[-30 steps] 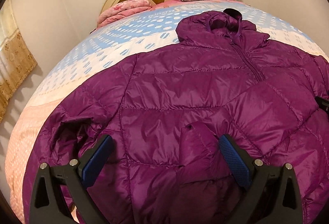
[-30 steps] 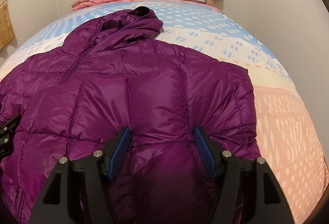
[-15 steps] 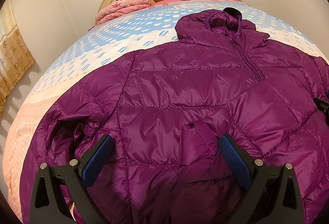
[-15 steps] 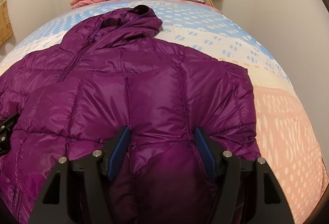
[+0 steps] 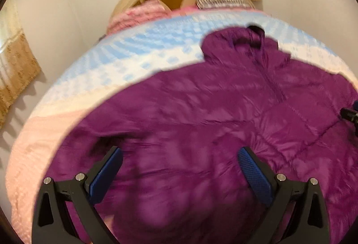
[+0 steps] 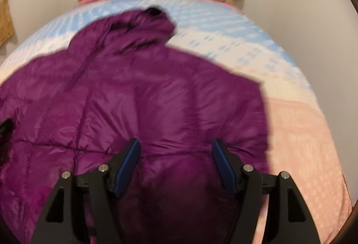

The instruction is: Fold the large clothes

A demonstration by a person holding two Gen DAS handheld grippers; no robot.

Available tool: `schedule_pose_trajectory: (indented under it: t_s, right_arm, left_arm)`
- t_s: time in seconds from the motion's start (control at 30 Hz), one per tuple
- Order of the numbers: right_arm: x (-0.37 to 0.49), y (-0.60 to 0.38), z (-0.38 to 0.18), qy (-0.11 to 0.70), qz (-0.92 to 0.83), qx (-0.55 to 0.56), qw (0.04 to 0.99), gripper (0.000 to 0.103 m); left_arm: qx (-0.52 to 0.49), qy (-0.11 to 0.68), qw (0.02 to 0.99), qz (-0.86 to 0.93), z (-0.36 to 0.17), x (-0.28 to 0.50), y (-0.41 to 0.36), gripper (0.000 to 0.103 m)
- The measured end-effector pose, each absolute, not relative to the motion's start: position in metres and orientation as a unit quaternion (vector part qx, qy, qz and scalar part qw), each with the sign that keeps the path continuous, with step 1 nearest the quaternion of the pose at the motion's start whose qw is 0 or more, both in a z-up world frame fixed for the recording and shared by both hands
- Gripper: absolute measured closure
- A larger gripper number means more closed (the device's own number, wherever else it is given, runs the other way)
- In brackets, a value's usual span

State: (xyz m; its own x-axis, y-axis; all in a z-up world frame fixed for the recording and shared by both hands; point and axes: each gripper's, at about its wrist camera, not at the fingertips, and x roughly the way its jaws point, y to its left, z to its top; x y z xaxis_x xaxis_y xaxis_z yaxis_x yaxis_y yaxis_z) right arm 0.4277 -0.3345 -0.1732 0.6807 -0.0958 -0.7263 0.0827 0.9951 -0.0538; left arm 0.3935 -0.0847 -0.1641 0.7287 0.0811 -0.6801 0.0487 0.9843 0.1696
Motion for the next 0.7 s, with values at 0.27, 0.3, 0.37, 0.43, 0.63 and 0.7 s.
schedule_pose_trajectory:
  t_s: [0.27, 0.3, 0.37, 0.43, 0.63, 0.7]
  right_arm:
    - [0.342, -0.312, -0.156, 0.372, 0.002, 0.020, 0.928, 0.009]
    - [0.338, -0.308, -0.156, 0.371, 0.006, 0.020, 0.928, 0.009]
    - [0.323, -0.297, -0.157, 0.368, 0.013, 0.027, 0.929, 0.009]
    - [0.315, -0.290, -0.157, 0.365, 0.022, 0.035, 0.930, 0.009]
    - [0.287, -0.249, -0.151, 0.345, 0.052, 0.013, 0.937, 0.008]
    - [0.280, -0.235, -0.152, 0.340, 0.064, 0.001, 0.938, 0.008]
  left_arm:
    - [0.081, 0.341, 0.934, 0.073, -0.135, 0.318, 0.038, 0.001]
    - [0.081, 0.342, 0.931, 0.096, -0.138, 0.310, 0.056, 0.001]
    - [0.076, 0.346, 0.924, 0.142, -0.144, 0.294, 0.096, 0.001]
    - [0.065, 0.358, 0.917, 0.164, -0.151, 0.281, 0.123, 0.001]
    - [0.036, 0.392, 0.897, 0.204, -0.172, 0.235, 0.186, 0.001]
    - [0.030, 0.399, 0.891, 0.212, -0.178, 0.220, 0.201, 0.001]
